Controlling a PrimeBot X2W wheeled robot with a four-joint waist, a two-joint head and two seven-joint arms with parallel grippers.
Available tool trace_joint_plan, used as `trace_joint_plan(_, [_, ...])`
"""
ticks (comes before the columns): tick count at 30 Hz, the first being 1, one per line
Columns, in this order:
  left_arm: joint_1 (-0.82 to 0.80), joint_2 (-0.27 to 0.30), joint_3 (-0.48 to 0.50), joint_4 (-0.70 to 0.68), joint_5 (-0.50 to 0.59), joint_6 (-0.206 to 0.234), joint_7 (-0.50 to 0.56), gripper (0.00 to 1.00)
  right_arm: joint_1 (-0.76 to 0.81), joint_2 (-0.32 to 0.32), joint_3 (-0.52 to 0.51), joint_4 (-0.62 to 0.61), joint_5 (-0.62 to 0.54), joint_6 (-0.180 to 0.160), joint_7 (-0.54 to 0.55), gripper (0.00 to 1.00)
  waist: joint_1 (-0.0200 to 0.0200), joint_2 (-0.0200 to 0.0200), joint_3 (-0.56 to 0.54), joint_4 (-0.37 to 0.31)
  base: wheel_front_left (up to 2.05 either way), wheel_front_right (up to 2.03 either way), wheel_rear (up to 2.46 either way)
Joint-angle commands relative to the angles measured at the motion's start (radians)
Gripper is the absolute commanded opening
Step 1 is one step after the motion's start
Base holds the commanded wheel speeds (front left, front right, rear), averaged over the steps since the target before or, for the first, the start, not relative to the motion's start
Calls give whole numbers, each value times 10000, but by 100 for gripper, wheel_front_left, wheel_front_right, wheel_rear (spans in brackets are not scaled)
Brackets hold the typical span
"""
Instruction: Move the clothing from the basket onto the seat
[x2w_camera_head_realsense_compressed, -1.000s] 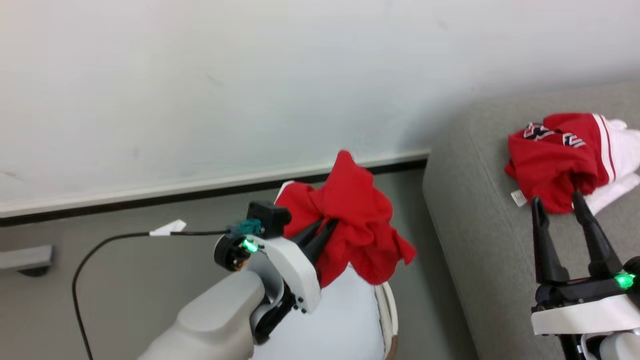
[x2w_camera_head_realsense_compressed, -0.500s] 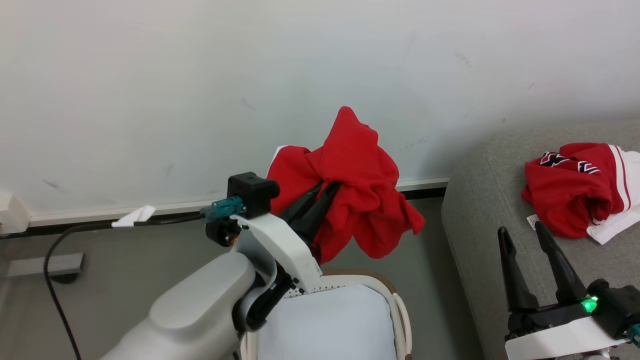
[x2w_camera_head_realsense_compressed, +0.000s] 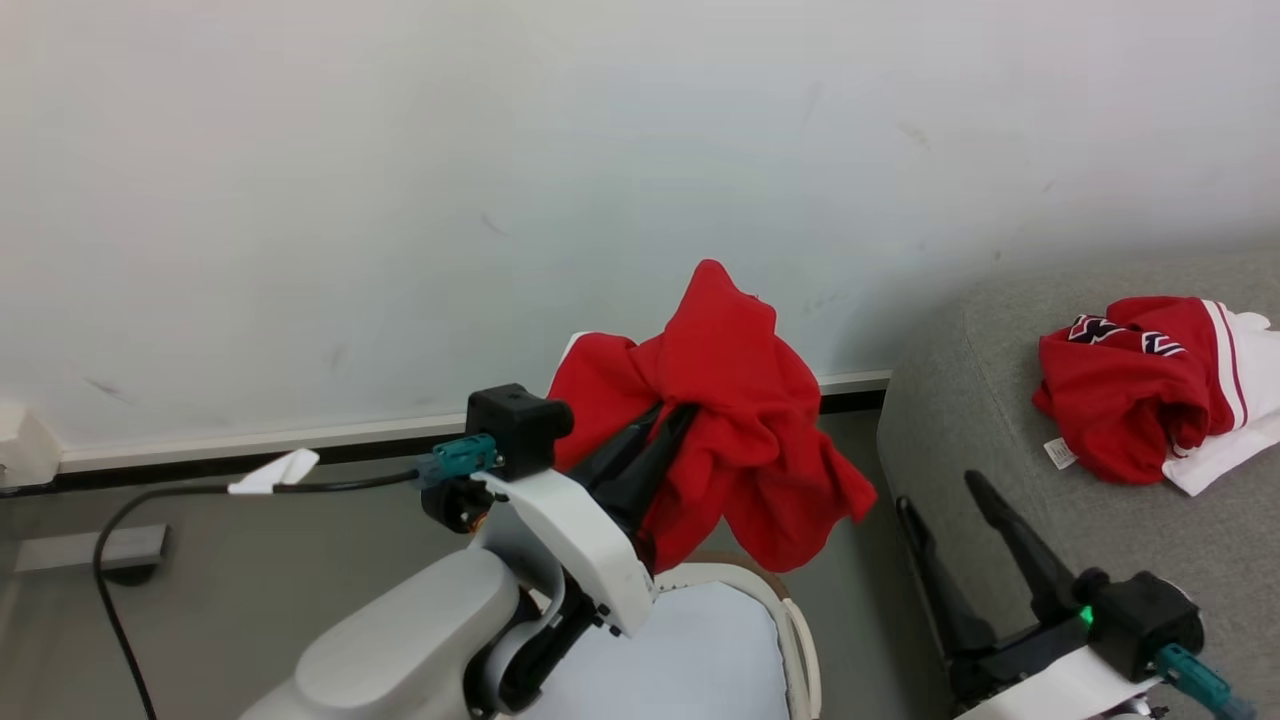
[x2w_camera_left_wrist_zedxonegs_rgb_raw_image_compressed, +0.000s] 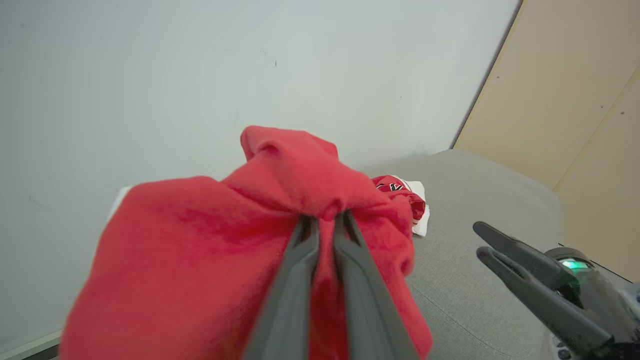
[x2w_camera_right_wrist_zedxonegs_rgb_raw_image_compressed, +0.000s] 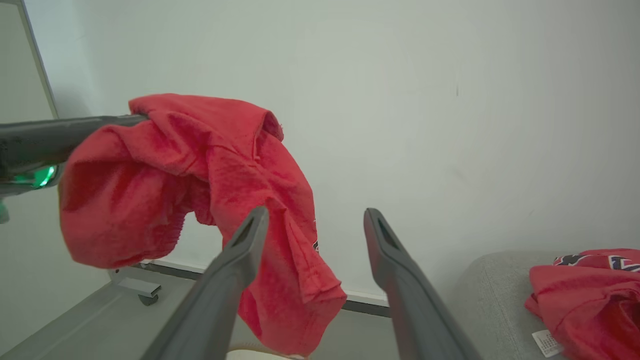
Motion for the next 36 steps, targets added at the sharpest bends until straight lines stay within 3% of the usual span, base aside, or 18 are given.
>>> trace_joint_plan(1, [144, 47, -8, -65, -13, 37, -2, 0, -130, -86, 119, 47, -8, -22, 6, 100, 0, 0, -21, 16, 0, 0, 0])
trace_joint_plan(21, [495, -641, -961, -572, 254, -37, 350, 0, -2307, -78, 2808, 2436, -152, -22, 169, 100, 0, 0, -217, 1130, 0, 0, 0])
trace_joint_plan(36, [746, -940, -1620, -420, 200, -258, 718, 0, -3591, -39, 5379, 3564, 1325, -22, 44, 100, 0, 0, -312, 1787, 0, 0, 0])
